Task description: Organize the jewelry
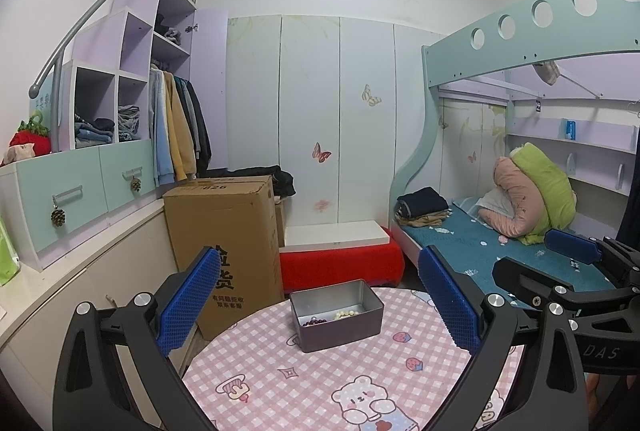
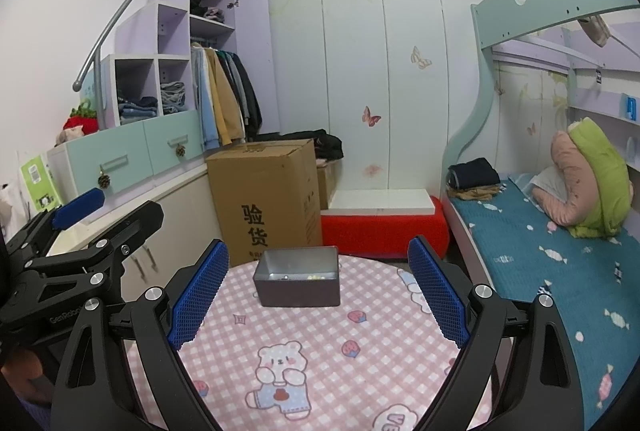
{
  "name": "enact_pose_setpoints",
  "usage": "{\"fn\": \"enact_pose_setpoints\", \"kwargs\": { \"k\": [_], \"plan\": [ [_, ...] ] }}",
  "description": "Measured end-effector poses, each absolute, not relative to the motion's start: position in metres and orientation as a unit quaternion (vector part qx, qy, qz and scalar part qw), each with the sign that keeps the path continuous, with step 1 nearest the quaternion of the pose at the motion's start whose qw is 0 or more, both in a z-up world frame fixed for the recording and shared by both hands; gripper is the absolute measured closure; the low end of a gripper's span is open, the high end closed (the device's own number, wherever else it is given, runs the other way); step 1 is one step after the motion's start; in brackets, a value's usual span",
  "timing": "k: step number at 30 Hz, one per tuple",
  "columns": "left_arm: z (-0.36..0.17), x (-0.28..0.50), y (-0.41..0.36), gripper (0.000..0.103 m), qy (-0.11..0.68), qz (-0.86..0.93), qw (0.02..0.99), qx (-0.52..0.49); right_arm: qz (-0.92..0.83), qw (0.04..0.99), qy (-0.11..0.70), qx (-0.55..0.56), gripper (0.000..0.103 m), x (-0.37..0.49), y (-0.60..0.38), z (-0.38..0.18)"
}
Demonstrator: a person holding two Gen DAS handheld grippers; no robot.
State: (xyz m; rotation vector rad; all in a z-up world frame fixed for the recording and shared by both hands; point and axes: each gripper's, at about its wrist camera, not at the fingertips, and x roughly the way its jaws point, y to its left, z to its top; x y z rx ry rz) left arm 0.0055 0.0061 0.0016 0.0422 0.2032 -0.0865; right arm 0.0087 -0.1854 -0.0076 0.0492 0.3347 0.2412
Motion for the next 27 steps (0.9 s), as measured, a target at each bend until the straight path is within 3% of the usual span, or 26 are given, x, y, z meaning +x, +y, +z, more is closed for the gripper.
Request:
{"fn": "enact_pose_setpoints", "kwargs": {
  "k": [27],
  "plan": [
    [-0.005, 0.008, 0.006, 0.007, 0.108, -0.045, 0.993, 0.023, 0.117, 0.978, 0.173, 0.028, 0.015, 0.009, -0.184, -0.018]
  ]
}}
